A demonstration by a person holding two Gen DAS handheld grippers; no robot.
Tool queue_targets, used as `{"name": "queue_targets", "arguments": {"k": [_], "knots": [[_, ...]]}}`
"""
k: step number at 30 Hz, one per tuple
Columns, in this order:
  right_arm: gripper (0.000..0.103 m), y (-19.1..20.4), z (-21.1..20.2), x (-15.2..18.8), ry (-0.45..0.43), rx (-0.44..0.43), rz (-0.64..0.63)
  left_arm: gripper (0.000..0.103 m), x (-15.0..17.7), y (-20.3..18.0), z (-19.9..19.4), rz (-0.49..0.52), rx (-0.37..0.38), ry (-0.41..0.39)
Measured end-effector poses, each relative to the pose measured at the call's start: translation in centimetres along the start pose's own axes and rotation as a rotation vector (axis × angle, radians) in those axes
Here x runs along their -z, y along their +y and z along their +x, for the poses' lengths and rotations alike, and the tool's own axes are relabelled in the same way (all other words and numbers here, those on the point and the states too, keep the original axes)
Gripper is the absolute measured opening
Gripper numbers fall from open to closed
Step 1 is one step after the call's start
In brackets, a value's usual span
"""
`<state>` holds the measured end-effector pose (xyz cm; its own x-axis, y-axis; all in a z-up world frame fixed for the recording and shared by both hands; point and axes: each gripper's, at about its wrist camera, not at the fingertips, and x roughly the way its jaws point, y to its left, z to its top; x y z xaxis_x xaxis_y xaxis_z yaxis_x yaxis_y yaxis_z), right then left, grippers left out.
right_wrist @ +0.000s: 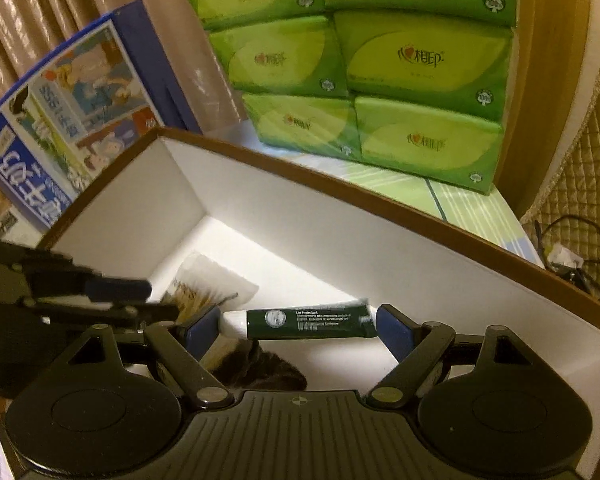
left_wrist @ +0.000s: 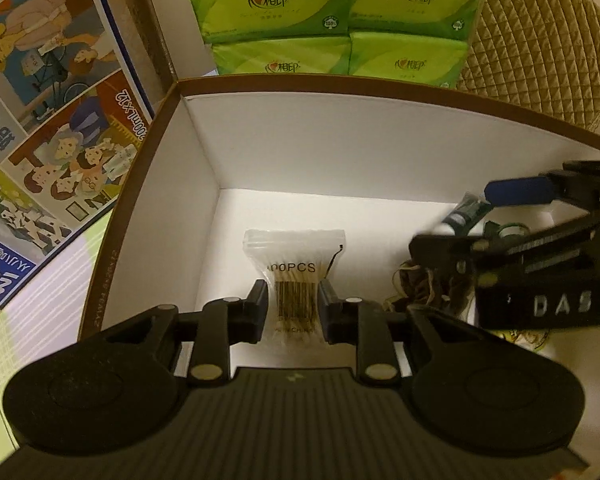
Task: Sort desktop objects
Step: 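Open both tools to drop the tube and swab bag into the box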
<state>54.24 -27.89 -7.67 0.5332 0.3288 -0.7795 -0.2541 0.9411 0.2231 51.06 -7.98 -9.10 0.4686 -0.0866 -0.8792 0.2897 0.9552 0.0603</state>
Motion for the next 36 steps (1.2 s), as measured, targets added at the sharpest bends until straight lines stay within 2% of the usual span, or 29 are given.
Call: {"name": "queue_targets", "arguments": {"k": [3, 5, 8, 13, 15, 19, 21, 34, 36], "knots": [[0.084, -0.3, -0.1, 0.0, -0.007, -0.016, 0.029, 0.031, 0.1, 0.1, -0.1, -0.002, -0.001, -0.006], [0.089, -0.5, -0.4, 0.0, -0.005, -0.021, 0.034, 0.037, 0.1, 0.1, -0.3, 0.001, -0.008, -0.01], [0.094, -0.4, -1.1, 0.1, 0.004, -0.031, 0.006, 0.043, 0.3, 0.2, -0.6, 0.006, -0.009, -0.008], [0.1, -0.2, -2.9, 0.8, 0.036, -0.032, -0.052, 0.058, 0.9, 0.2, -1.4, 0.017, -0.018, -0.011], [0.101, 0.0, -3.6, 1.2, 0.051, -0.03, -0.073, 0.069, 1.2, 0.1, -1.8, 0.018, -0.027, -0.014], [0.101, 0.4, -5.4, 2.2, 0.052, -0.041, -0.108, 0.078, 1.8, -0.2, -2.9, 0.008, -0.017, -0.034], [0.101, 0.6, -6.3, 2.9, 0.049, -0.049, -0.121, 0.086, 2.0, -0.3, -3.5, -0.006, -0.02, -0.045], [0.101, 1.8, -10.2, 5.9, 0.025, -0.026, -0.179, 0.09, 3.4, -1.3, -8.2, -0.052, -0.029, -0.085], [0.101, 1.9, -10.8, 6.2, 0.017, -0.016, -0.183, 0.093, 3.7, -1.5, -9.1, -0.06, -0.036, -0.091]]}}
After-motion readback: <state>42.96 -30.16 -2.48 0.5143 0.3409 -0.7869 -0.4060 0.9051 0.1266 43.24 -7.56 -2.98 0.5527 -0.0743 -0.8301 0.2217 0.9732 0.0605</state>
